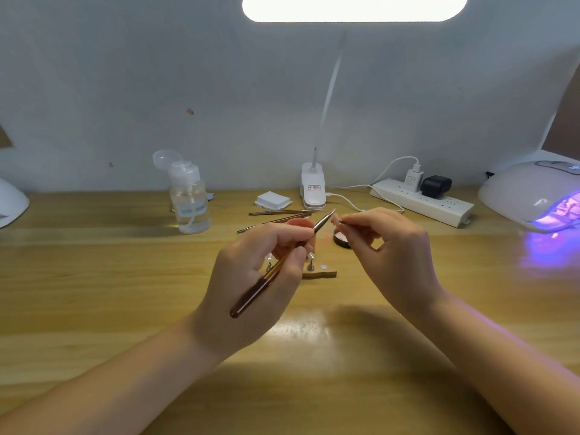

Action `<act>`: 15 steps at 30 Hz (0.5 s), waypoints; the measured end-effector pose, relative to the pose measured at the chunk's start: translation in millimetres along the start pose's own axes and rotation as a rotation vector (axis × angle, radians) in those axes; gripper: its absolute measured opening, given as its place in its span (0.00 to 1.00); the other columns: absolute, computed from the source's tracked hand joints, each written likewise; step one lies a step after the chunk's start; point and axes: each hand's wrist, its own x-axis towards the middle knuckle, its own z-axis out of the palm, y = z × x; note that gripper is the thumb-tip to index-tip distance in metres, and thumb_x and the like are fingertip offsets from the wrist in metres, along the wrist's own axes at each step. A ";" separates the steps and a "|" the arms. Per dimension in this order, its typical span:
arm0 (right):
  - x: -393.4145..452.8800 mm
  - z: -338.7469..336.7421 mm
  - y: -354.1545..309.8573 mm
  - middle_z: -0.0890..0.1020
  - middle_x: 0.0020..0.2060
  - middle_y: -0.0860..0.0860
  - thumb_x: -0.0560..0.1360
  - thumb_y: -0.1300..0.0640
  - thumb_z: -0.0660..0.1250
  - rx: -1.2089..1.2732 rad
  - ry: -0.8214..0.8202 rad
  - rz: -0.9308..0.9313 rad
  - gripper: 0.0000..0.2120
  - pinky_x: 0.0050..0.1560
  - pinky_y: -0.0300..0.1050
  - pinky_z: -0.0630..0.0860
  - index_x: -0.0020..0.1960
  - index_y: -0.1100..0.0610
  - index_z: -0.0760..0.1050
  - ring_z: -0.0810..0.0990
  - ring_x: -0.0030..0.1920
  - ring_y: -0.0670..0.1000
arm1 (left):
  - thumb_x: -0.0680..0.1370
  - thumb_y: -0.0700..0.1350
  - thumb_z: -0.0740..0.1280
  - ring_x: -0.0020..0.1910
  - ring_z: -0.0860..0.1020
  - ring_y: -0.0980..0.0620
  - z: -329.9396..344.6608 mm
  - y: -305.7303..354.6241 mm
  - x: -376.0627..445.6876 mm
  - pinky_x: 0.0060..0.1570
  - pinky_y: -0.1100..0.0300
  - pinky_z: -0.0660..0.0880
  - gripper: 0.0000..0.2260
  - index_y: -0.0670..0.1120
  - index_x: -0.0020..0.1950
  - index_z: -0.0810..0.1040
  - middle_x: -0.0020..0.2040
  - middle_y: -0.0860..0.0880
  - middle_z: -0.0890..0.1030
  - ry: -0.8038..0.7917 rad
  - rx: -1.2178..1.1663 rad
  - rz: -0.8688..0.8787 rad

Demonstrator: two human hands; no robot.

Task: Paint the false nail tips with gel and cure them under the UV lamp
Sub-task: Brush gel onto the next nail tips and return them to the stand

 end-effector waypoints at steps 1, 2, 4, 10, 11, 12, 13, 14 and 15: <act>0.6 -0.5 -0.9 0.84 0.41 0.53 0.72 0.64 0.73 -0.004 -0.002 0.000 0.07 0.42 0.37 0.77 0.50 0.63 0.83 0.80 0.39 0.49 | 0.77 0.44 0.64 0.50 0.80 0.59 -0.5 0.8 0.0 0.49 0.70 0.73 0.08 0.47 0.54 0.79 0.47 0.54 0.83 -0.008 0.021 0.033; 0.8 -0.8 -1.6 0.84 0.41 0.53 0.72 0.64 0.73 -0.008 -0.002 -0.001 0.07 0.42 0.38 0.77 0.50 0.63 0.83 0.80 0.38 0.49 | 0.77 0.44 0.63 0.50 0.80 0.59 -0.7 0.8 0.0 0.49 0.70 0.73 0.09 0.47 0.55 0.79 0.47 0.54 0.83 -0.015 0.043 0.059; 0.8 -1.3 -2.6 0.84 0.41 0.54 0.73 0.64 0.73 -0.018 0.000 -0.003 0.07 0.41 0.40 0.77 0.50 0.63 0.83 0.81 0.38 0.50 | 0.77 0.45 0.63 0.50 0.80 0.58 -0.6 0.2 0.0 0.49 0.67 0.73 0.09 0.47 0.55 0.79 0.47 0.54 0.83 -0.017 0.069 0.076; 1.6 -2.6 -3.6 0.84 0.40 0.53 0.73 0.64 0.73 -0.021 0.011 -0.005 0.07 0.41 0.37 0.77 0.50 0.63 0.83 0.79 0.38 0.47 | 0.75 0.43 0.64 0.48 0.80 0.58 -0.3 -3.4 -1.6 0.50 0.61 0.76 0.10 0.44 0.51 0.82 0.45 0.52 0.83 -0.042 0.111 0.116; 1.6 -2.6 -3.6 0.84 0.41 0.53 0.73 0.64 0.73 -0.021 0.010 -0.005 0.07 0.41 0.37 0.77 0.50 0.63 0.83 0.80 0.38 0.47 | 0.75 0.43 0.64 0.48 0.81 0.57 -0.4 -3.4 -1.3 0.49 0.60 0.77 0.10 0.44 0.51 0.82 0.44 0.52 0.83 -0.032 0.103 0.116; 1.2 -2.6 -3.7 0.84 0.41 0.53 0.73 0.64 0.73 -0.021 0.009 -0.006 0.07 0.41 0.37 0.77 0.50 0.63 0.83 0.80 0.38 0.48 | 0.76 0.43 0.63 0.48 0.81 0.56 0.0 -3.1 -0.9 0.48 0.60 0.77 0.09 0.45 0.52 0.81 0.45 0.53 0.83 -0.017 0.095 0.117; 0.9 -2.5 -3.7 0.84 0.41 0.54 0.73 0.64 0.73 -0.020 0.008 -0.008 0.07 0.42 0.37 0.77 0.50 0.63 0.83 0.80 0.38 0.48 | 0.76 0.43 0.63 0.48 0.80 0.57 0.4 -2.5 -0.2 0.48 0.61 0.76 0.08 0.47 0.53 0.80 0.46 0.54 0.82 -0.002 0.096 0.123; 0.7 -2.2 -3.9 0.84 0.41 0.54 0.73 0.64 0.73 -0.018 0.009 -0.008 0.07 0.42 0.37 0.77 0.51 0.63 0.83 0.81 0.39 0.48 | 0.77 0.43 0.63 0.49 0.80 0.57 1.0 -2.1 0.6 0.48 0.63 0.76 0.08 0.48 0.54 0.79 0.47 0.54 0.82 0.007 0.106 0.129; 0.7 -2.1 -4.1 0.84 0.42 0.54 0.73 0.64 0.73 -0.015 0.009 -0.006 0.07 0.42 0.37 0.77 0.50 0.63 0.83 0.81 0.39 0.48 | 0.77 0.44 0.63 0.49 0.80 0.58 1.6 -1.9 1.1 0.48 0.63 0.75 0.08 0.49 0.55 0.78 0.47 0.54 0.82 0.007 0.116 0.131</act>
